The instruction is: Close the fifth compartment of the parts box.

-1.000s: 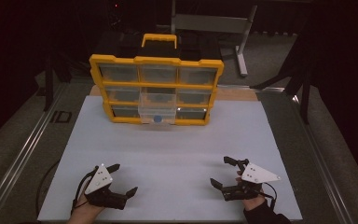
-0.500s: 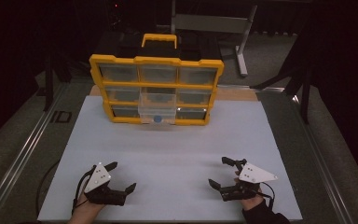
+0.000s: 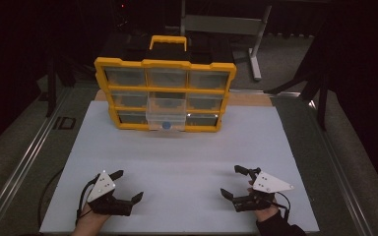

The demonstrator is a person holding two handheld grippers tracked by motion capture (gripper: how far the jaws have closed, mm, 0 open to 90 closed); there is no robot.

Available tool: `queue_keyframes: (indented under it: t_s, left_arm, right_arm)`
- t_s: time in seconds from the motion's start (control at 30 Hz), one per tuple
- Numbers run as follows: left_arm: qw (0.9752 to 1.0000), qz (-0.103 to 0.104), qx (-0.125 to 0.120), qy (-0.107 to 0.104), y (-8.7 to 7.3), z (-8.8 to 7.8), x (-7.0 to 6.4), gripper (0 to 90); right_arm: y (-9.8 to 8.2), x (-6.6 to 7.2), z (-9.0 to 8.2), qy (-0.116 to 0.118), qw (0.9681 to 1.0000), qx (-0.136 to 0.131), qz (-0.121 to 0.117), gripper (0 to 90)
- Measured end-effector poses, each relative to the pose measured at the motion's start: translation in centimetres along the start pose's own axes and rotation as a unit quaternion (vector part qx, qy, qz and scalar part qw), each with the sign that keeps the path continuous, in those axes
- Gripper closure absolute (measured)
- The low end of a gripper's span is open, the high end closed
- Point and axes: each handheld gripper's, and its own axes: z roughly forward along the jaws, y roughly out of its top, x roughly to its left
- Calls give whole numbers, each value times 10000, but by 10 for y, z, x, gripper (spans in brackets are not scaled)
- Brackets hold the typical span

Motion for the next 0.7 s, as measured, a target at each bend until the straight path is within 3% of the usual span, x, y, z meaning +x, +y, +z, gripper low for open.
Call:
queue_keyframes:
  t_s: [0.7]
  left_arm:
    - [10000, -27, -24, -59, 1, -1, 0, 0]
  right_arm:
    - [5, 0, -5, -90, 10000, -20, -2, 99]
